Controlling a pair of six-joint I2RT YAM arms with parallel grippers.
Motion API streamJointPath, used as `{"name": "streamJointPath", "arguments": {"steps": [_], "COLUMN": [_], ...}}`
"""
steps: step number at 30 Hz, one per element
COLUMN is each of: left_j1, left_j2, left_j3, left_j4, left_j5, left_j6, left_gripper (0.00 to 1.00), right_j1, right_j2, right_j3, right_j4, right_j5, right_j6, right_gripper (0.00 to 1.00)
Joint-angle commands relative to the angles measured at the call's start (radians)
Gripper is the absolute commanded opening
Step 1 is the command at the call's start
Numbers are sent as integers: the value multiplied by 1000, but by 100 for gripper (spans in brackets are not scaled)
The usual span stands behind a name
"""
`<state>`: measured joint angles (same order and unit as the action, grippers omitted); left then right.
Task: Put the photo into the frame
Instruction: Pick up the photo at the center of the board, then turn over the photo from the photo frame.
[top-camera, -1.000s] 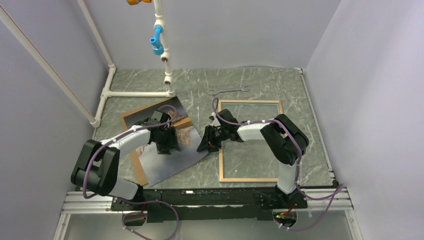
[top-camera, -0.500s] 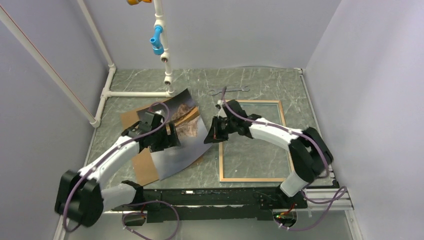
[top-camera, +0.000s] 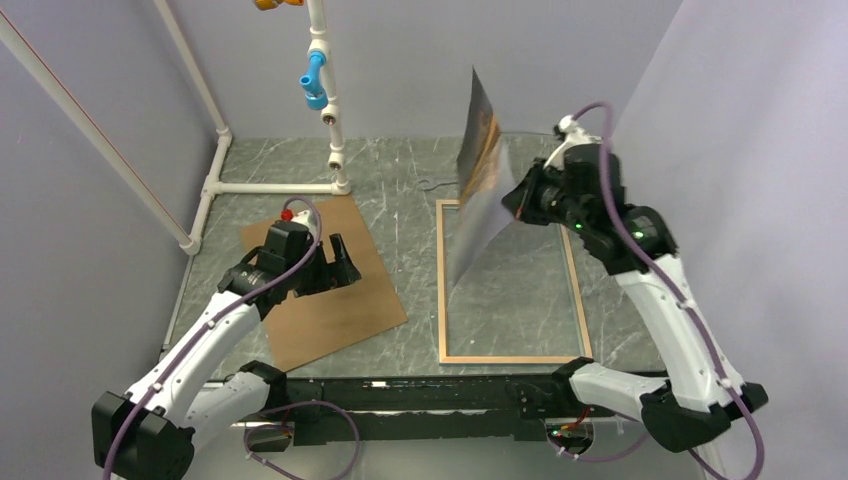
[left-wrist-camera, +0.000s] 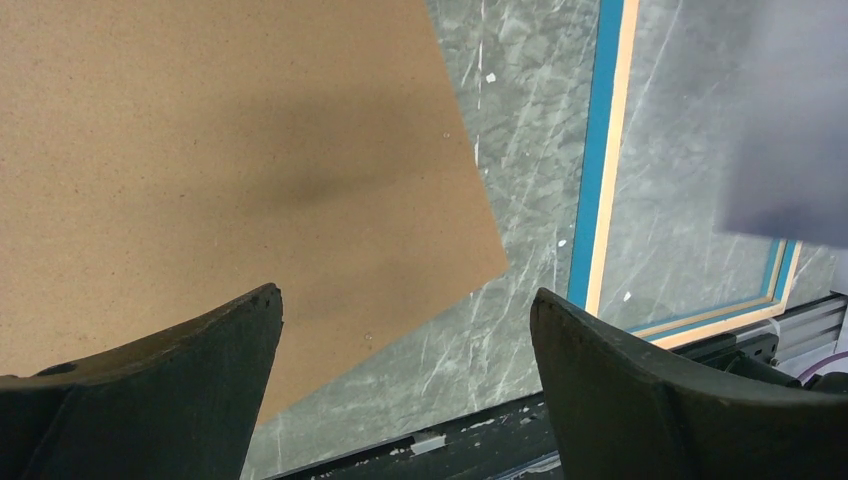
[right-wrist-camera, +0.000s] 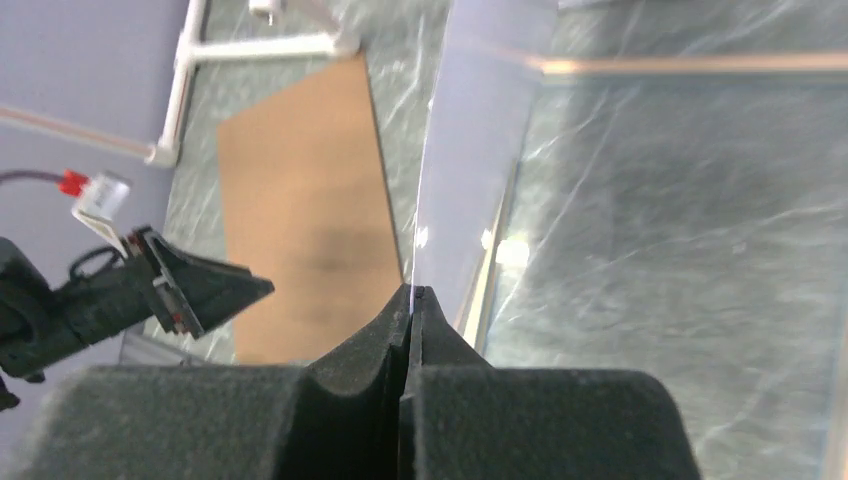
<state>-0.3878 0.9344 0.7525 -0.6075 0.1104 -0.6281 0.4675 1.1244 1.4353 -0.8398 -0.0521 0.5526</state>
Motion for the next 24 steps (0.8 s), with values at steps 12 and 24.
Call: {"name": "streamJointPath", "arguments": {"steps": [12, 24], "left_j1": [-9, -17], "left_j2": [75, 103], "left_j3": [35, 21], "left_j4": [9, 43], "left_j5": [45, 65], "left_j6": [-5, -31], "left_gripper": [99, 99], "right_j1": [1, 359], "right_j2": [61, 169], "right_j3": [142, -117], "right_j4": [-310, -95], "right_j5": [236, 283], "right_j6": [-220, -68], "right_gripper": [0, 0]}}
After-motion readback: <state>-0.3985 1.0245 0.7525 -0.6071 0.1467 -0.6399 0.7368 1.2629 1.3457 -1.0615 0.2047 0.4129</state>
